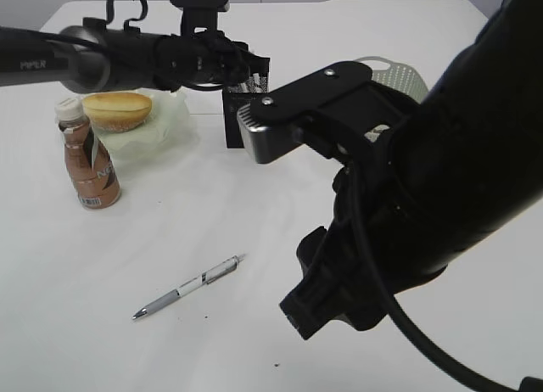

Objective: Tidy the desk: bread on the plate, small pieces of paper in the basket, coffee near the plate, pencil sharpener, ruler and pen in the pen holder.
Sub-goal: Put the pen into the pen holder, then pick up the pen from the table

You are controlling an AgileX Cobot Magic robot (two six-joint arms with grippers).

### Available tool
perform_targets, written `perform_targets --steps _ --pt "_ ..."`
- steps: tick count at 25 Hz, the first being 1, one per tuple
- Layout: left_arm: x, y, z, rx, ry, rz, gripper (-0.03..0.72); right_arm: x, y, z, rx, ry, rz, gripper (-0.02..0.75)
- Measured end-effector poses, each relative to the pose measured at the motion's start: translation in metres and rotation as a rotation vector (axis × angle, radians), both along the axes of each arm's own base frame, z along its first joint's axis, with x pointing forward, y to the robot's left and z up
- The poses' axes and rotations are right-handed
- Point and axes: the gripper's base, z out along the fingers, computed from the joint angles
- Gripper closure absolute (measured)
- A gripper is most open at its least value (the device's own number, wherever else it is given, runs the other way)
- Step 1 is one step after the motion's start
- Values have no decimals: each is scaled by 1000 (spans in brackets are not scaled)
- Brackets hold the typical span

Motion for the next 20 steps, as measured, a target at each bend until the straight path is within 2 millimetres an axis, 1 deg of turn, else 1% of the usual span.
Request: perform_targets --steps 6,11,13,16,20 --pt "-22 9 43 132 168 -38 447 0 1 6 9 12 -18 354" --pt "-50 23 84 257 316 -61 447 -1 1 6 10 26 -29 354" --pt "-63 29 97 311 384 -76 447 -3 1 6 21 48 -39 354" --pt "-82 38 108 408 506 -114 447 -6 3 6 45 83 -49 355" --pt "-100 46 109 520 654 -183 447 -9 6 6 75 122 -56 354"
